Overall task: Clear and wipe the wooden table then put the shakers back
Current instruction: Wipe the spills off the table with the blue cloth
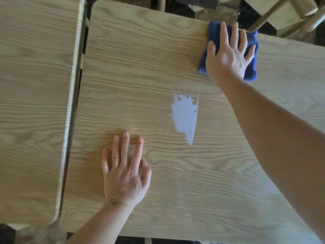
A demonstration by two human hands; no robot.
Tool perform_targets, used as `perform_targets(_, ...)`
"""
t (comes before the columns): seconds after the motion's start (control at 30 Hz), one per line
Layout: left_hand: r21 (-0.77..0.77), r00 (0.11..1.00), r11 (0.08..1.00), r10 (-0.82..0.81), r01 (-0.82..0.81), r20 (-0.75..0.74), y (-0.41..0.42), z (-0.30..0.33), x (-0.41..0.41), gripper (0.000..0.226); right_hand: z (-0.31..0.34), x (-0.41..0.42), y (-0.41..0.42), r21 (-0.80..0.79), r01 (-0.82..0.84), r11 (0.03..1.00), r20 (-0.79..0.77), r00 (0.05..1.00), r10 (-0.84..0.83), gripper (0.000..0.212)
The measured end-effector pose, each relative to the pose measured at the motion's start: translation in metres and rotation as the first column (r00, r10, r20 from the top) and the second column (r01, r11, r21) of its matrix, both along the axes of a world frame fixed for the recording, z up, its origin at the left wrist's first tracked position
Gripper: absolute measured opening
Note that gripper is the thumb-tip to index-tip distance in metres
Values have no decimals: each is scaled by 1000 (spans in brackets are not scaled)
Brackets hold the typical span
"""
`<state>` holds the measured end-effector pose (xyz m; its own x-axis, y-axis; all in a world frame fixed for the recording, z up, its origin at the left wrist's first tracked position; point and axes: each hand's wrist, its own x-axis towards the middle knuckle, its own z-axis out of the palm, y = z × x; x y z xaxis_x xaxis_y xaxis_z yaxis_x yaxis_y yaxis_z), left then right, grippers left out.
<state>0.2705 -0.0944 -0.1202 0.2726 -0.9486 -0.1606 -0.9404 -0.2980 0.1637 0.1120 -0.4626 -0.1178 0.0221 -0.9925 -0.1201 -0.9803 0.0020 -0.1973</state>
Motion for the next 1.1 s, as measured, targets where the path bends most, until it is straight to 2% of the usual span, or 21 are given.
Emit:
perform_targets(0.1,38,1000,999,0,0,11,1,1,1,72,6,-4,17,60,-58,997,7,998,58,65)
perform_targets(0.17,67,1000,998,-3,2,16,0,1,1,72,10,-14,62,60,-116,991,-9,993,117,64)
perform_targets(0.27,87,1000,996,3,-5,18,0,1,3,72,15,-35,176,58,-147,987,-35,988,149,62)
perform_targets(0.43,73,1000,997,7,-9,24,0,-1,2,71,19,-63,384,230,-124,965,-77,986,145,64)
perform_targets(0.53,56,999,998,18,-20,33,-1,-2,1,72,20,-64,439,277,-120,953,-79,986,147,63)
perform_targets(0.7,32,1000,999,13,-14,23,-2,-1,1,71,20,-57,421,279,-90,956,-80,990,117,62)
perform_targets(0.8,36,1000,999,9,-10,20,-2,0,1,72,17,-45,381,240,-49,969,-78,995,70,65)
perform_targets(1.1,13,1000,1000,-7,7,-6,-2,2,4,70,3,18,127,47,2,999,-28,1000,-1,60)
